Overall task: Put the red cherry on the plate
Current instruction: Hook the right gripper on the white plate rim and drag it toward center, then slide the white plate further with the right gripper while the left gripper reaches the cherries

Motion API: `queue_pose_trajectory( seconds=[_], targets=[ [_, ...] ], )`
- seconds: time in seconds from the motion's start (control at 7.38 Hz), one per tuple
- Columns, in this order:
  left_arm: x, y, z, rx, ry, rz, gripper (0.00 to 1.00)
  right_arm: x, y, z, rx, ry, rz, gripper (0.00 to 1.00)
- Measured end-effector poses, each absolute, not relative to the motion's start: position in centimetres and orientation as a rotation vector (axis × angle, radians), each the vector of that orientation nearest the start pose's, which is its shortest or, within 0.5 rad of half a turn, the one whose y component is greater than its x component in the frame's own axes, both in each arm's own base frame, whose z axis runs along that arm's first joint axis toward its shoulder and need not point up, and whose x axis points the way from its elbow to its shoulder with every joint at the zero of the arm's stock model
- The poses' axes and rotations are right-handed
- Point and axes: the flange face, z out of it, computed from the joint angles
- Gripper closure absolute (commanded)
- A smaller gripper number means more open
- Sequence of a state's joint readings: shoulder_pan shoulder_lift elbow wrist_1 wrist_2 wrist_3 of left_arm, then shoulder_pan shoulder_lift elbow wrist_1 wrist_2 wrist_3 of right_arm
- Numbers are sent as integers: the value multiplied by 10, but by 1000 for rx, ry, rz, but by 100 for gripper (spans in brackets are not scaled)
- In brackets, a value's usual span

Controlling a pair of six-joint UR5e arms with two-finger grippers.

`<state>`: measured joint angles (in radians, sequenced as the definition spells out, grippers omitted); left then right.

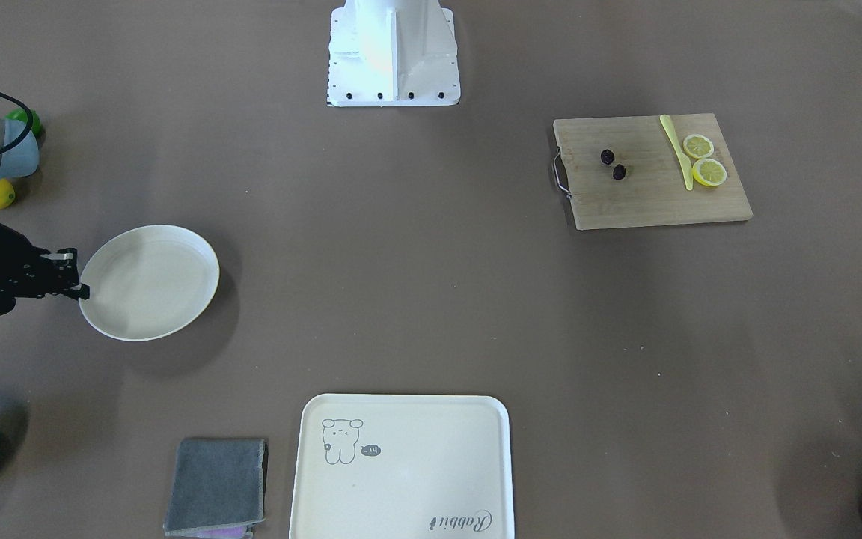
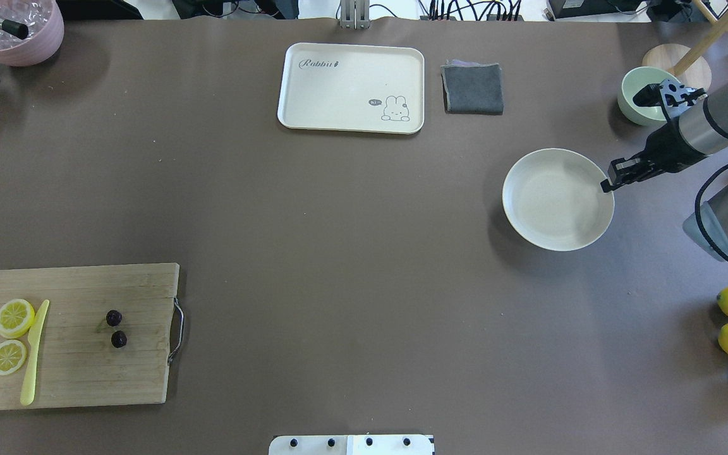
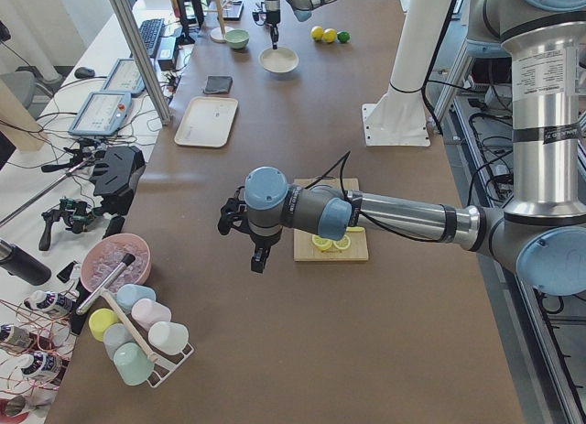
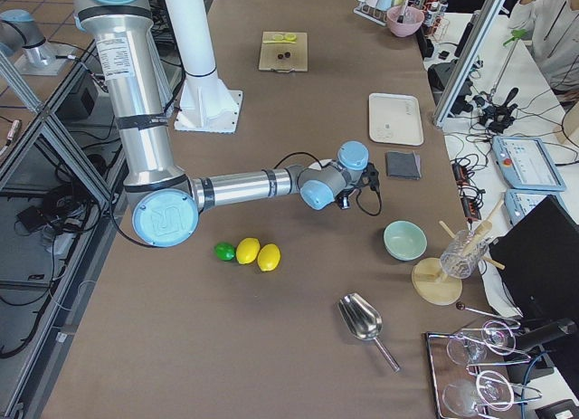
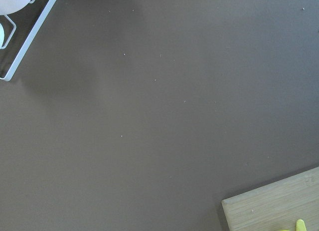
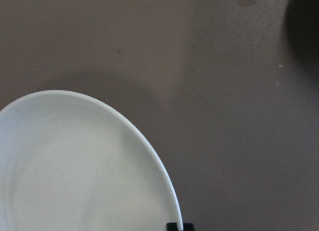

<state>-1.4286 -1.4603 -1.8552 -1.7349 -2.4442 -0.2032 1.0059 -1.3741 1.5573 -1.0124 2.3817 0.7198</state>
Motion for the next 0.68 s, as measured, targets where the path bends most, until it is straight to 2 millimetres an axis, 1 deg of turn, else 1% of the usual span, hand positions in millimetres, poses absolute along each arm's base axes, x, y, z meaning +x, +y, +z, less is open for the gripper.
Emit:
queue_pose_trajectory(
  seconds=[0.14, 0.27, 0.41, 0.54, 0.68],
  targets=[
    [33, -459, 529, 142, 925, 52, 3, -297, -512, 449, 75, -1064, -114, 100],
    [63, -459, 514, 117, 955, 5, 3, -336, -496, 409, 46, -1091, -63, 100],
    [101, -459, 493, 86, 987, -55, 3, -375, -481, 374, 18, -1113, -9, 100],
    [148, -452, 472, 57, 997, -126, 3, -411, -465, 348, 5, -1125, 30, 100],
    [192, -437, 454, 33, 989, -186, 3, -440, -451, 331, 8, -1130, 48, 100]
  ],
)
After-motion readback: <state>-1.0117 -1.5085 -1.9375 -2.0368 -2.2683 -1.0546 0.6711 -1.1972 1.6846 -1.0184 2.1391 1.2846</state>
